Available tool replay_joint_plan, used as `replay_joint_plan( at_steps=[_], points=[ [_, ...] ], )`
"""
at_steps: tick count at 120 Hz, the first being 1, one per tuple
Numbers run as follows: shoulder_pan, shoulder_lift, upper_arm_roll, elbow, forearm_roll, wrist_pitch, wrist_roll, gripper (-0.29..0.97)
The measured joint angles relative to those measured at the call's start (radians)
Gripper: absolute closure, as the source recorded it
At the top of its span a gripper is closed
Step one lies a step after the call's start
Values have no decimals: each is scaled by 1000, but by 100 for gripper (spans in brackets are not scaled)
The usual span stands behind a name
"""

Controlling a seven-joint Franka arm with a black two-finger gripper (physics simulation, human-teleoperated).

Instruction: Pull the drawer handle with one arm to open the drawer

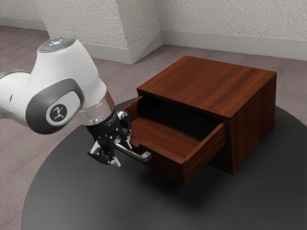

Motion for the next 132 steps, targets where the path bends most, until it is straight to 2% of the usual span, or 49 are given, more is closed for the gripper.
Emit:
replay_joint_plan(
  at_steps=[132],
  points=[
    [0,-16,10,-17,-6,-13,-2,28]
  ],
)
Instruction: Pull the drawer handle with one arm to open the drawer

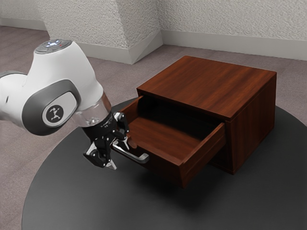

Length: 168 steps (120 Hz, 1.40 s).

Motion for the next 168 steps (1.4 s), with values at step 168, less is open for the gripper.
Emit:
replay_joint_plan(
  at_steps=[168],
  points=[
    [-20,57,-141,357,10,-82,-20,16]
  ],
)
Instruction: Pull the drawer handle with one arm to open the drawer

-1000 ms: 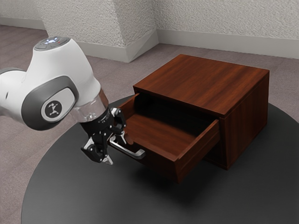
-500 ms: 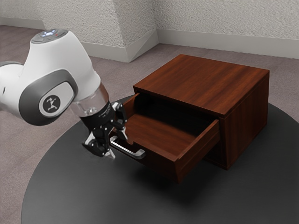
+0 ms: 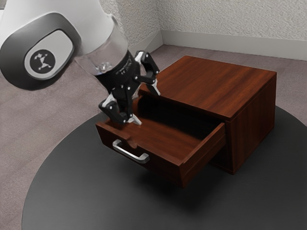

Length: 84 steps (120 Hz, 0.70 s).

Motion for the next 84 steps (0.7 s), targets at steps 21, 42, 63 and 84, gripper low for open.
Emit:
replay_joint_plan(
  at_steps=[21,42,63,84],
  points=[
    [-21,49,-78,295,52,-148,34,8],
    [-22,93,-79,426,155,-275,328,5],
    [-67,236,176,401,120,-345,720,3],
    [-16,253,405,272,59,-337,1021,3]
  ],
)
